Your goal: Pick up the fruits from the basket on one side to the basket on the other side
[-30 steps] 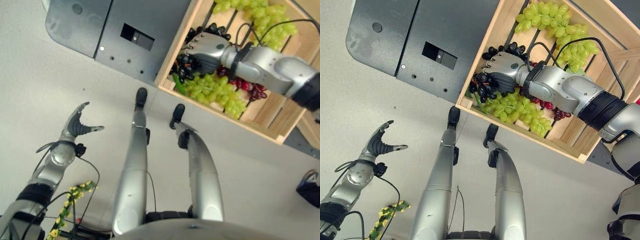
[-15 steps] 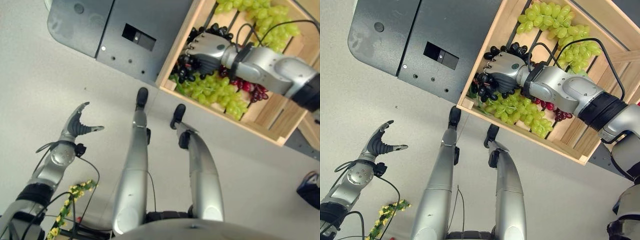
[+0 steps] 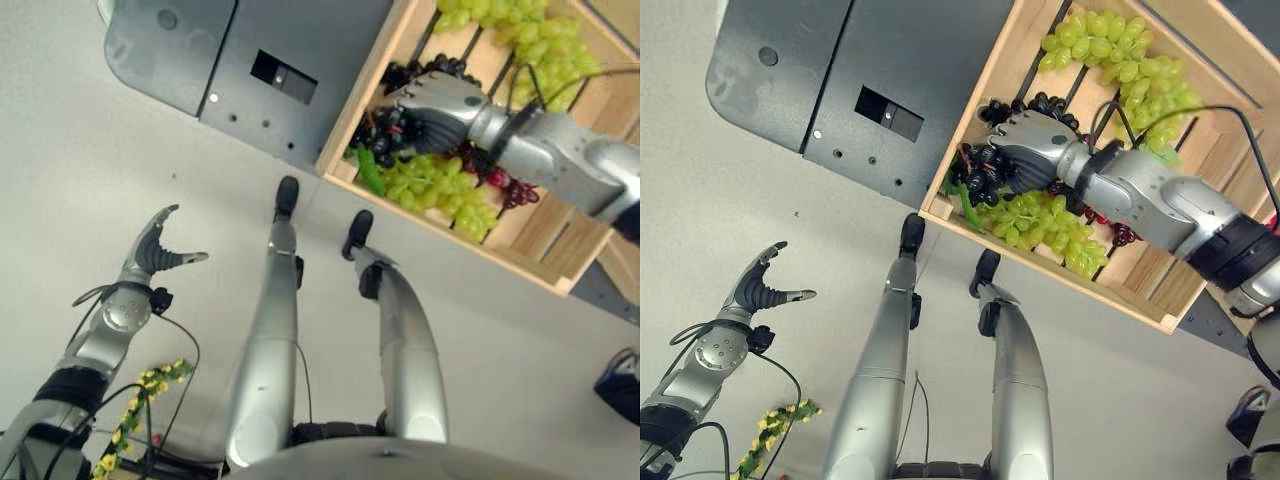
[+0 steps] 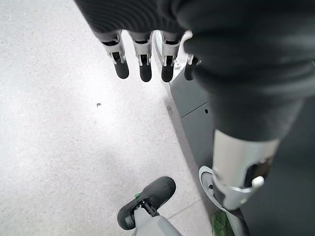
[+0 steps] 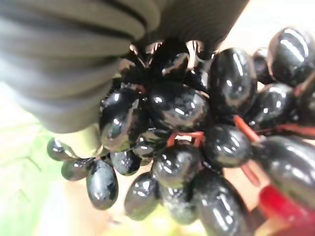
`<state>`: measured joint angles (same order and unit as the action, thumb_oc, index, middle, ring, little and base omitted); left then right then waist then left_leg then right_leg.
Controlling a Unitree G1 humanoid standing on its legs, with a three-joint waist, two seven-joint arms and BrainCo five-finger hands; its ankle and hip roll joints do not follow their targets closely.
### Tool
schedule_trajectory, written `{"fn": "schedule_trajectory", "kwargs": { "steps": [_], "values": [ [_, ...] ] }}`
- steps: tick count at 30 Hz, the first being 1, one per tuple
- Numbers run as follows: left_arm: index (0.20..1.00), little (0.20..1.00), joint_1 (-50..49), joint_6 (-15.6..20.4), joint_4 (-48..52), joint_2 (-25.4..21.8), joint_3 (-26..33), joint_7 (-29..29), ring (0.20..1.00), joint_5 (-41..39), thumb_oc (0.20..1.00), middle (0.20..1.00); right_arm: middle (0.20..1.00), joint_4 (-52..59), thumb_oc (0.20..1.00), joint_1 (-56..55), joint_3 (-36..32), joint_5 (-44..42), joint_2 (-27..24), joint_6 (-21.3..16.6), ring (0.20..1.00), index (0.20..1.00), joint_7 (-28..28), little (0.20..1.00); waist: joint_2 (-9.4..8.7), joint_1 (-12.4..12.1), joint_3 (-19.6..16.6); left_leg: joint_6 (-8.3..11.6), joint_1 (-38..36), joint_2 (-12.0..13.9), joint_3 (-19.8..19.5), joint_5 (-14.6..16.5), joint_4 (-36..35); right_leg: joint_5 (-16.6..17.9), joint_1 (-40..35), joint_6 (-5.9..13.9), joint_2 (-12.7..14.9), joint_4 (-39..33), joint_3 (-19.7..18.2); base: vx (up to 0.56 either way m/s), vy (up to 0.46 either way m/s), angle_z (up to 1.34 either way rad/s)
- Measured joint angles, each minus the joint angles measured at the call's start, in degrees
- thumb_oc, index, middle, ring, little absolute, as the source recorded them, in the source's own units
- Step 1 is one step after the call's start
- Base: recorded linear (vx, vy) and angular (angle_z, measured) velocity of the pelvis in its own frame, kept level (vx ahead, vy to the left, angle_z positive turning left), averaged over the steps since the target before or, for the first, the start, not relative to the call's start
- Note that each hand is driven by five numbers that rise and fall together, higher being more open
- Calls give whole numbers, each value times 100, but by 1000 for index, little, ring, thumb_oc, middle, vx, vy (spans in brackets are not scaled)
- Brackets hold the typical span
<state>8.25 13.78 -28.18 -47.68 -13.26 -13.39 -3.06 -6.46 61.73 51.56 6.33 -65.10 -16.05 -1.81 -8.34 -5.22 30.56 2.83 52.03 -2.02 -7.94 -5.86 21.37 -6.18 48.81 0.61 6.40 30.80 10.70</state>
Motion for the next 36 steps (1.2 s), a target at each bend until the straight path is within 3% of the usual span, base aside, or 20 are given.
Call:
{"fn": "schedule_trajectory", "kwargs": {
  "steps": [3,4,8,11,23,36],
  "values": [
    [1000,1000,-64,4,66,-3,68,42,1000,0,1000,1000,200,136,200,-325,-314,-338,-128,-121,200,200,53,200,-5,36,-3,-5,-255,4,25,48,-32,-22,-258,22,6,-57,-12,1,10,-3],
    [1000,1000,-141,23,42,18,113,93,1000,-7,1000,1000,200,148,200,-661,-653,-833,-172,-174,200,200,137,200,-8,132,-5,-12,-604,4,72,43,-95,-33,-579,65,6,-112,-66,0,0,0],
    [1000,1000,-396,38,-75,104,118,250,1000,-9,1000,1000,200,171,200,-1535,-1364,-1616,-252,-272,200,200,304,200,-11,134,-7,-37,-1293,24,143,51,-290,-20,-1225,92,8,-280,-91,36,-9,-7],
    [1000,1000,-565,57,-105,228,122,336,1000,-14,1000,1000,200,167,200,-1886,-1563,-1942,-320,-277,200,200,421,200,-21,146,-14,-50,-1603,38,155,56,-395,-25,-1509,83,3,-360,-88,40,6,-3],
    [1000,1000,-814,57,-299,673,149,560,1000,-27,1000,1000,200,174,200,-3124,-2684,-2975,106,-273,200,200,790,200,12,83,7,-24,-2536,49,153,47,-730,-69,-2438,107,-15,-642,-47,21,-2,2],
    [1000,1000,-854,102,36,776,376,793,1000,-278,1000,1000,200,83,200,-3917,-3741,-4035,740,-164,200,200,897,200,130,-41,24,-88,-3508,34,111,90,-1119,-95,-3478,157,1,-1066,75,39,3,3]
  ]
}}
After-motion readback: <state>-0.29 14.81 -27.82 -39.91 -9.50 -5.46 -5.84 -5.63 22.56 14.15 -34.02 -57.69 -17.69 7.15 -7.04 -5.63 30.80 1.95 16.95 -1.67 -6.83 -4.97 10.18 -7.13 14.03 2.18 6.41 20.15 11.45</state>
